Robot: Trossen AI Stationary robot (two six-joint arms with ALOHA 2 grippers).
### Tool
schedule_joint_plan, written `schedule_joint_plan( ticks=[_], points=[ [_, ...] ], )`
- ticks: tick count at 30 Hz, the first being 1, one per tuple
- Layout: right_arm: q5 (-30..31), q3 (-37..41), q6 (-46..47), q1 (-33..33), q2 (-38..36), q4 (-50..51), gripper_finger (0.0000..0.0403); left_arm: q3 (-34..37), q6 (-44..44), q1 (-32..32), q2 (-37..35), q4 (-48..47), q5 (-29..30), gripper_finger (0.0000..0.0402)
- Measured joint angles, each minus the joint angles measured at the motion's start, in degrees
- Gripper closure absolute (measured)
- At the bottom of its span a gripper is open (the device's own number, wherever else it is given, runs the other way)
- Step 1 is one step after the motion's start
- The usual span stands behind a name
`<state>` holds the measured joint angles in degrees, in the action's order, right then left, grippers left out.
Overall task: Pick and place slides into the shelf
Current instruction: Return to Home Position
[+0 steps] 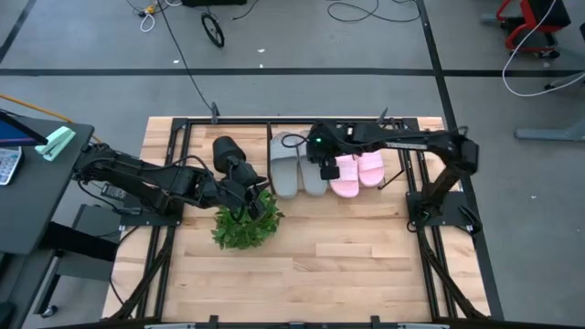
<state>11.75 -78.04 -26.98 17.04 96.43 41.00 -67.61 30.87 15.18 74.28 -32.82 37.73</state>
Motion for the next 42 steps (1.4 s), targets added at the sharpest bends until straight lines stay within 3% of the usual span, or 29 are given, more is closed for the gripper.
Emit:
schedule_joint_plan(
  ticks=[5,12,14,20,28,35,42],
  points=[
    [0.9,0.0,4.4,-4.0,-7.9,5.4,0.025,0.0,-3.3,-0.4,0.0,0.4,0.0,0.0328],
    [1.6,0.0,15.5,-11.3,-17.4,11.7,0.0375,0.0,-8.7,-1.0,0.0,5.6,-0.4,0.0338],
    [1.6,0.0,17.3,-13.6,-19.0,13.5,0.0394,0.0,-10.1,-1.1,0.0,7.1,-2.3,0.0341],
    [3.4,0.0,24.3,-19.0,-20.9,20.2,0.0398,0.0,-16.0,-1.5,0.0,11.1,-9.5,0.035],
    [8.0,0.1,33.5,-24.9,-23.1,25.3,0.04,0.0,-24.1,-1.5,0.0,14.2,-14.5,0.0374],
    [10.9,5.3,44.7,-30.5,-30.8,27.3,0.0401,0.0,-21.0,-1.5,-0.3,14.1,-14.9,0.0396],
    [12.0,11.9,55.3,-35.1,-39.4,27.3,0.0402,1.5,-20.9,-1.5,-1.4,16.6,-14.9,0.0385]
  ],
)
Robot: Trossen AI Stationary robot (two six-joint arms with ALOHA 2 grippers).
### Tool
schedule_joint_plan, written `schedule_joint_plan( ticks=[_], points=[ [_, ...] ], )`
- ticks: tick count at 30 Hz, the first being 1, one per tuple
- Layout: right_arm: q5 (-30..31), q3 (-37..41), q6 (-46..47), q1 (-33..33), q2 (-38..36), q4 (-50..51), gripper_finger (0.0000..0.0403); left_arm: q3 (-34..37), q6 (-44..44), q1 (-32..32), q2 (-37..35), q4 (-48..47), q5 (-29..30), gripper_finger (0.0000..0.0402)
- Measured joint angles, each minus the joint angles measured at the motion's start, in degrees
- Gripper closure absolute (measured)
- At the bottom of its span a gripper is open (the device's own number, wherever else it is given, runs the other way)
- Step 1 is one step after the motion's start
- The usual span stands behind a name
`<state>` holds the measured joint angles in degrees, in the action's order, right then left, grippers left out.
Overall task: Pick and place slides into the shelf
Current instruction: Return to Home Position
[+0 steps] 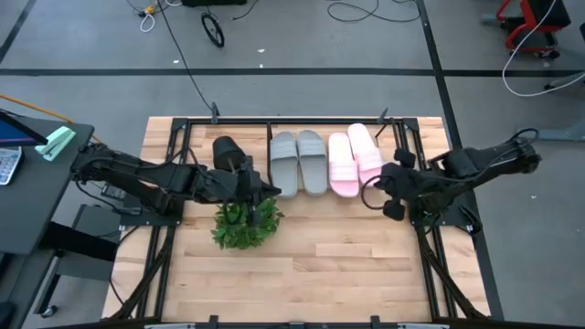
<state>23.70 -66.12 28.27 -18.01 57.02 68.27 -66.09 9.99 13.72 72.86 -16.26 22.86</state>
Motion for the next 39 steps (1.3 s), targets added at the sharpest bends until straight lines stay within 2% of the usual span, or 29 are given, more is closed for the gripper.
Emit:
schedule_joint_plan(
  ticks=[3,7,11,18,25,30,36,39],
  points=[
    [2.1,0.4,3.4,-1.9,-1.8,0.6,0.0402,4.2,1.7,0.0,-2.3,2.5,0.0,0.0386],
    [6.3,0.0,10.2,-4.6,-3.3,6.1,0.0403,11.2,3.7,0.0,-7.9,6.4,0.2,0.0397],
    [7.7,0.0,16.8,-7.2,-5.0,9.5,0.0403,18.3,4.4,-0.4,-16.4,10.6,0.4,0.039],
    [7.9,0.0,23.0,-8.8,-7.2,7.0,0.0403,27.9,3.0,-3.0,-32.3,12.4,0.3,0.0394],
    [9.0,6.2,18.4,-8.4,-8.3,-14.2,0.0403,35.0,2.6,-6.1,-46.5,12.7,-3.5,0.0388],
    [6.4,12.2,15.1,-5.4,-8.3,-28.2,0.0403,38.9,4.4,-8.6,-54.3,12.6,-8.7,0.0397],
    [-2.9,18.3,5.9,0.1,-8.1,-51.9,0.0403,41.6,5.9,-10.7,-60.2,12.0,-10.6,0.0392],
    [-8.6,21.6,2.5,3.9,-8.0,-58.8,0.0403,42.5,4.6,-11.5,-61.7,11.3,-10.7,0.0397]
  ],
)
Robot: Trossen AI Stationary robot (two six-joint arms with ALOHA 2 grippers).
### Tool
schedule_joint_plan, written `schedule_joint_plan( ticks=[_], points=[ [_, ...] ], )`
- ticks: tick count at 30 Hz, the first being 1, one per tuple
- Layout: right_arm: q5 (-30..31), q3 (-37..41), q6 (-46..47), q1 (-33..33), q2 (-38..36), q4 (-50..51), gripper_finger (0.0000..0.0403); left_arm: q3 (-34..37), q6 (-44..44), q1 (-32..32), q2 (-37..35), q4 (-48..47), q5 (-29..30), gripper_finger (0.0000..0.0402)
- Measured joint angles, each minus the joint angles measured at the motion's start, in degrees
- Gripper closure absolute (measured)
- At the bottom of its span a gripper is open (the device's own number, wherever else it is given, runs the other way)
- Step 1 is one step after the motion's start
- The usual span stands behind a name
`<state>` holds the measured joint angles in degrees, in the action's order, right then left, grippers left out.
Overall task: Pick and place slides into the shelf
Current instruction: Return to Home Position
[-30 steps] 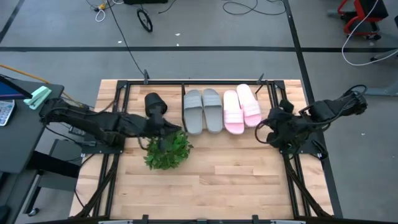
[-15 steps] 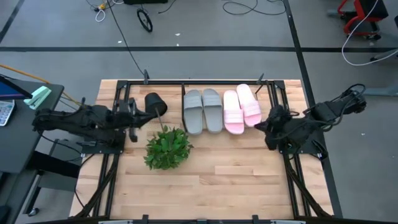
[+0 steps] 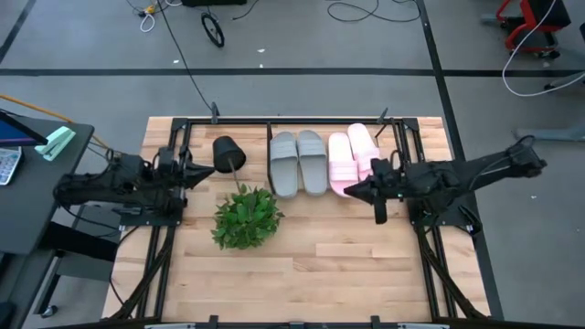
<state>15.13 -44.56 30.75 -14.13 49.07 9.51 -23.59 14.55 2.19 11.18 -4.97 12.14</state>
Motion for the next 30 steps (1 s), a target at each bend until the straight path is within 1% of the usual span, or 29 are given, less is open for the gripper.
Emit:
schedule_joint_plan(
  ticks=[6,9,14,20,24,26,30],
  points=[
    [-7.2,3.4,-0.8,7.1,-0.2,-1.1,0.0403,2.1,-2.0,-0.5,0.0,-1.2,-0.1,0.0394],
    [-9.5,3.7,-0.9,9.5,-0.1,-0.9,0.0403,3.6,-1.6,-0.5,-0.4,-1.4,-0.1,0.0398],
    [-11.2,3.7,-0.5,11.6,-0.1,-0.9,0.0403,6.4,0.1,-0.5,-2.1,-0.9,-0.1,0.0397],
    [-12.2,3.7,2.4,12.2,-0.1,-0.8,0.0403,8.8,-0.2,-0.5,-6.9,0.8,-0.1,0.0397],
    [-12.2,3.7,3.4,12.2,-0.1,-0.7,0.0403,10.6,-0.2,-0.5,-11.2,1.1,-2.1,0.0398],
    [-11.7,3.7,4.2,12.2,-0.1,-0.4,0.0403,11.0,-0.4,-0.5,-11.0,1.2,-3.1,0.0398],
    [-11.7,3.7,5.8,12.3,-0.1,0.0,0.0403,11.0,-1.7,-0.5,-10.9,1.7,-7.4,0.0399]
  ],
)
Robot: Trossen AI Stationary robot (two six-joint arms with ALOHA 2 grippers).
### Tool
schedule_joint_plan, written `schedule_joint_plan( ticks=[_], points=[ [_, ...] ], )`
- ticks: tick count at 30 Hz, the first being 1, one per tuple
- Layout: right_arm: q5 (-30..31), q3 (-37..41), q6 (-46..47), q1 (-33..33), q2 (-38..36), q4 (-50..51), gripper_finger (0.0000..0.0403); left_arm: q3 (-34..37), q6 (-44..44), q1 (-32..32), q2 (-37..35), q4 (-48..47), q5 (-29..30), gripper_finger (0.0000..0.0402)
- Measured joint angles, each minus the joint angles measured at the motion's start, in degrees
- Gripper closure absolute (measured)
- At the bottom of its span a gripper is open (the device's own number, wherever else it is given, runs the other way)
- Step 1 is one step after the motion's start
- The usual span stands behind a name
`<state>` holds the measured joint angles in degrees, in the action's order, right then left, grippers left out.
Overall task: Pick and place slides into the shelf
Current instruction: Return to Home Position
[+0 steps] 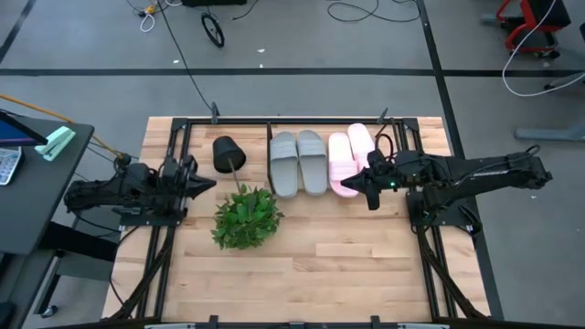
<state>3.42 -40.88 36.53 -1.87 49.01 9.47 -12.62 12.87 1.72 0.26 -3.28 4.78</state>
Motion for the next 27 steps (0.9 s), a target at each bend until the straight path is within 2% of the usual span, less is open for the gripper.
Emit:
schedule_joint_plan(
  ticks=[5,13,27],
  points=[
    [0.0,0.0,1.8,0.0,0.0,0.9,0.0403,0.0,-0.7,0.0,0.0,-1.1,-2.3,0.0399],
    [1.5,0.0,4.5,0.0,0.0,1.4,0.0403,0.0,-3.5,0.0,0.1,-3.5,-2.0,0.04],
    [3.6,0.0,6.5,0.0,0.0,1.5,0.0403,0.1,-3.1,0.0,0.1,-5.2,-0.7,0.04]
  ],
)
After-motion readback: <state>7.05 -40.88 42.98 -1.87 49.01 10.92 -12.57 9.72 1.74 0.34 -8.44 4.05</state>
